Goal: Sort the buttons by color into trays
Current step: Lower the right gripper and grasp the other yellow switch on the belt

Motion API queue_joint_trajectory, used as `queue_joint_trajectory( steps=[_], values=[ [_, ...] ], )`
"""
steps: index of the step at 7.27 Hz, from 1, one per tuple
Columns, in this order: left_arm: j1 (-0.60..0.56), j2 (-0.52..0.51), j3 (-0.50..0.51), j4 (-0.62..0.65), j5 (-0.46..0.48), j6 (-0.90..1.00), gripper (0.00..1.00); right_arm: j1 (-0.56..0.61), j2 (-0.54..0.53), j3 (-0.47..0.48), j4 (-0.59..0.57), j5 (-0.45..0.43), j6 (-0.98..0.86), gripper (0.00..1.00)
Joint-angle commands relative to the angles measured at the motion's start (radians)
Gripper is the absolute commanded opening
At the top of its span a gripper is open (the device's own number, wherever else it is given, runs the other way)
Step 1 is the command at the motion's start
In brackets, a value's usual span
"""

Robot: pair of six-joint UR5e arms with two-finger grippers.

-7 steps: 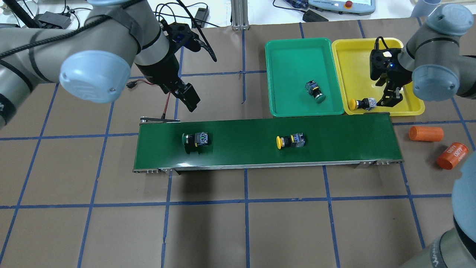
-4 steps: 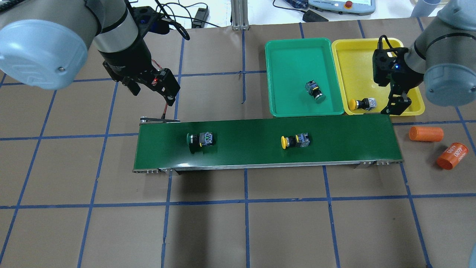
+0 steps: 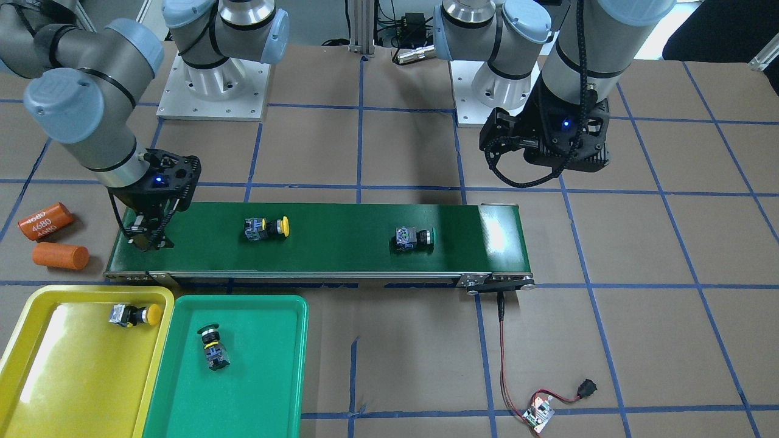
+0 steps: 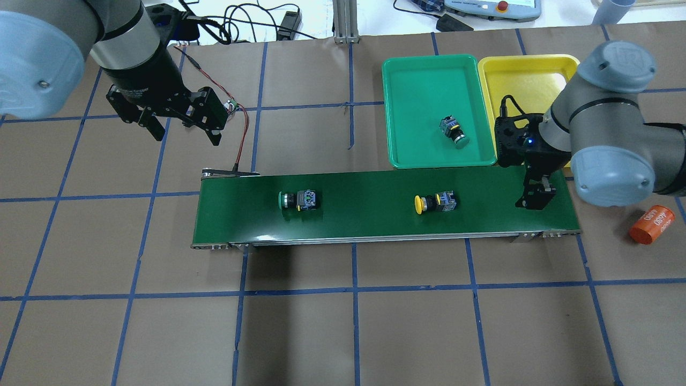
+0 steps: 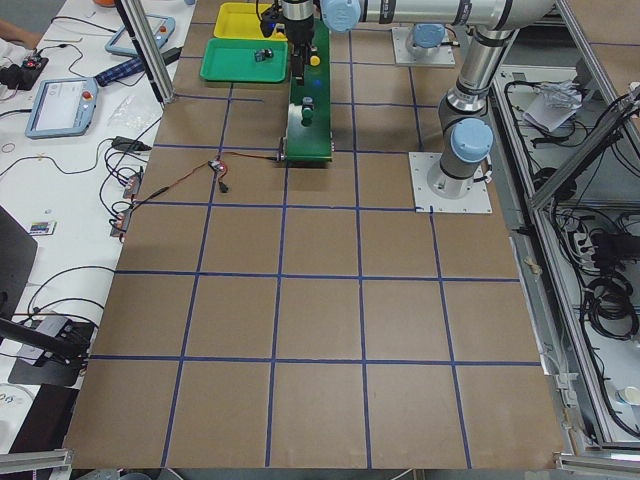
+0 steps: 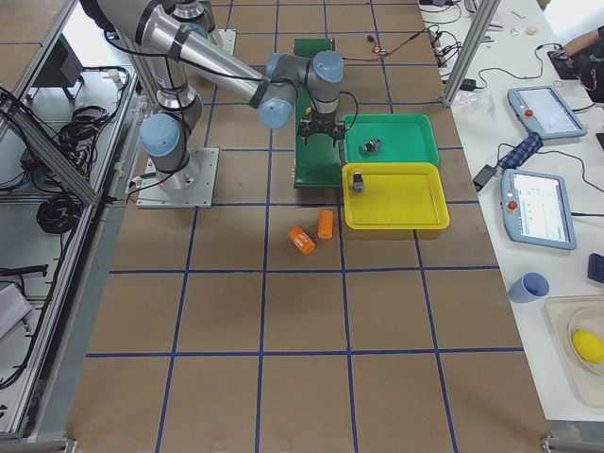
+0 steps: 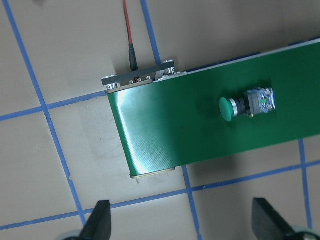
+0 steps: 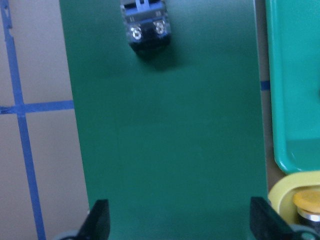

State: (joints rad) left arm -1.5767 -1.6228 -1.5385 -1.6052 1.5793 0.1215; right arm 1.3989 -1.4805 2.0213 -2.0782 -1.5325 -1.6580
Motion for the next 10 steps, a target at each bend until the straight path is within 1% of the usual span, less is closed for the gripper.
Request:
queue_joint_trajectory(
  steps=[1,3,5,7,8,10],
  values=[
    [0.001,-0.011,0.017,0.013,-0.009,-0.017,1.00,0.046,0.023,0.017,-0.007,-0.014,0.041,1.00],
    [0.001,-0.012,0.017,0.037,-0.009,-0.016,1.00,0.098,0.052,0.025,-0.080,-0.034,0.073,1.00],
    [0.001,-0.009,0.017,0.047,-0.009,-0.014,1.00,0.127,0.055,0.030,-0.083,-0.092,0.093,1.00],
    [0.001,-0.012,0.018,0.060,-0.009,-0.014,1.00,0.152,0.072,0.033,-0.083,-0.087,0.109,0.97],
    [0.001,-0.008,0.017,0.060,-0.004,-0.016,1.00,0.167,0.077,0.031,-0.083,-0.090,0.113,0.93],
    [0.001,-0.006,0.017,0.062,0.001,-0.016,1.00,0.169,0.077,0.031,-0.085,-0.086,0.150,0.92]
  ],
)
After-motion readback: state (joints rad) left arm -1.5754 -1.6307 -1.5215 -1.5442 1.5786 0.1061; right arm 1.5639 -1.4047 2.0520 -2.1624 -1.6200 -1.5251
